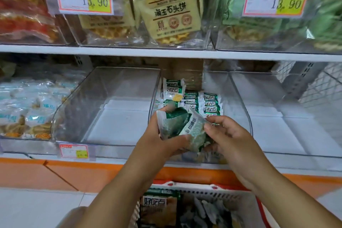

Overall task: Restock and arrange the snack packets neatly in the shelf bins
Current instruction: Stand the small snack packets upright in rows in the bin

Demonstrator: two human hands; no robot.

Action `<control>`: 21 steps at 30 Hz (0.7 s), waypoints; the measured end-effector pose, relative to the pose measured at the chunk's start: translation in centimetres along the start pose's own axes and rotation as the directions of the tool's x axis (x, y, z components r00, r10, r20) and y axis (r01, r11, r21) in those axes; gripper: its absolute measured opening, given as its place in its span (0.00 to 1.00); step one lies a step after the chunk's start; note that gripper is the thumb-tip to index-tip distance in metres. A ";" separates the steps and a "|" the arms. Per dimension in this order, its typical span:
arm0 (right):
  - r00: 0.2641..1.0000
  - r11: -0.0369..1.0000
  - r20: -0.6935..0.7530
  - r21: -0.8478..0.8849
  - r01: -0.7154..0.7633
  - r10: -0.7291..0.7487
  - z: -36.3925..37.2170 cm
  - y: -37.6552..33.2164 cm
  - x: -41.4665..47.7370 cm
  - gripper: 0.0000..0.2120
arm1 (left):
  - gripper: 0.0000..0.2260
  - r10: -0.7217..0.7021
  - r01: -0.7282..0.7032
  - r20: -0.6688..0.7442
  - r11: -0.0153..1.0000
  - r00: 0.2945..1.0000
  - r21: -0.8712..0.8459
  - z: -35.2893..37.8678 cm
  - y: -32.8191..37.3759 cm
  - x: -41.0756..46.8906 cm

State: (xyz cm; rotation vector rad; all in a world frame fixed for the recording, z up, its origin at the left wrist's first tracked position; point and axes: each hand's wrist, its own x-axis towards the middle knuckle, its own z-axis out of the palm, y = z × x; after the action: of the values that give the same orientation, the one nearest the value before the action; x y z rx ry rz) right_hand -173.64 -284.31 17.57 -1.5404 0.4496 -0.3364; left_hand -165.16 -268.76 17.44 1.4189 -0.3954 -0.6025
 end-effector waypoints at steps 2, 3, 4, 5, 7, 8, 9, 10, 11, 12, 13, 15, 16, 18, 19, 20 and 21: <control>0.999 0.999 0.006 0.042 -0.033 0.032 -0.5 0.4 0.1 0.06 | 0.24 -0.023 0.023 -0.006 0.998 1.000 -0.054 0.0 0.1 0.1; 1.000 0.998 0.018 0.051 -0.023 0.022 -0.6 0.3 0.1 0.08 | 0.23 -0.028 0.027 -0.010 0.998 1.000 -0.062 0.0 0.1 0.2; 1.000 0.999 0.027 0.037 0.006 -0.007 -0.6 0.2 0.1 0.10 | 0.22 -0.031 0.030 -0.016 0.998 0.999 -0.061 0.0 0.1 0.4; 0.997 0.998 0.044 -0.007 0.057 -0.056 -0.8 0.2 0.1 0.12 | 0.21 -0.030 0.029 -0.024 0.998 0.999 -0.057 0.1 0.1 0.5; 0.979 0.979 0.142 -0.122 0.163 -0.145 -1.1 -0.2 0.0 0.16 | 0.17 -0.028 0.025 -0.051 0.998 0.998 -0.059 0.0 0.3 0.7; 0.963 0.968 0.211 -0.152 0.201 -0.167 -1.3 -0.4 0.0 0.18 | 0.15 -0.029 0.025 -0.070 0.998 0.997 -0.063 0.0 0.4 0.8; 0.941 0.960 0.288 -0.157 0.231 -0.179 -1.4 -0.6 -0.1 0.21 | 0.14 -0.033 0.028 -0.089 0.997 0.995 -0.065 -0.1 0.5 1.0; 0.918 0.953 0.352 -0.163 0.254 -0.185 -1.3 -0.6 0.0 0.23 | 0.12 -0.040 0.033 -0.105 0.997 0.994 -0.067 -0.3 0.7 1.1; 0.901 0.941 0.390 -0.191 0.280 -0.189 -1.2 -0.6 0.1 0.26 | 0.11 -0.047 0.040 -0.113 0.997 0.992 -0.064 -0.5 0.8 1.2; 0.897 0.921 0.396 -0.239 0.308 -0.197 -1.0 -0.5 0.2 0.27 | 0.10 -0.052 0.045 -0.112 0.997 0.992 -0.057 -0.6 0.8 1.2; 0.905 0.899 0.373 -0.294 0.324 -0.204 -0.8 -0.3 0.3 0.27 | 0.10 -0.058 0.053 -0.107 0.997 0.993 -0.048 -0.6 0.8 1.2; 0.937 0.883 0.283 -0.359 0.301 -0.204 -0.6 -0.2 0.6 0.22 | 0.08 -0.071 0.068 -0.097 0.997 0.993 -0.039 -0.3 0.8 1.0; 0.951 0.886 0.241 -0.374 0.275 -0.194 -0.5 -0.3 0.7 0.18 | 0.07 -0.072 0.069 -0.098 0.997 0.993 -0.032 -0.2 0.8 0.9; 0.971 0.901 0.186 -0.380 0.211 -0.149 -0.7 -0.5 0.8 0.10 | 0.07 -0.040 0.042 -0.120 0.999 0.992 0.011 -0.2 0.8 0.9; 0.978 0.915 0.171 -0.364 0.176 -0.120 -0.8 -0.6 0.8 0.08 | 0.07 -0.013 0.018 -0.134 0.999 0.991 0.033 -0.3 0.9 0.9; 0.983 0.931 0.162 -0.336 0.139 -0.089 -0.8 -0.7 0.8 0.06 | 0.07 0.010 -0.004 -0.143 0.999 0.990 0.041 -0.4 1.0 1.0; 0.985 0.945 0.160 -0.307 0.108 -0.061 -0.9 -0.6 0.8 0.05 | 0.08 0.023 -0.018 -0.140 0.999 0.990 0.033 -0.5 1.0 1.0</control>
State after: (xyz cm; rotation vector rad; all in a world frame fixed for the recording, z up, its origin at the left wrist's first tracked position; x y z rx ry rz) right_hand -173.36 -285.46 18.19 -1.8871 0.3306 -0.2200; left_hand -163.95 -268.96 18.31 1.4762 -0.3080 -0.4781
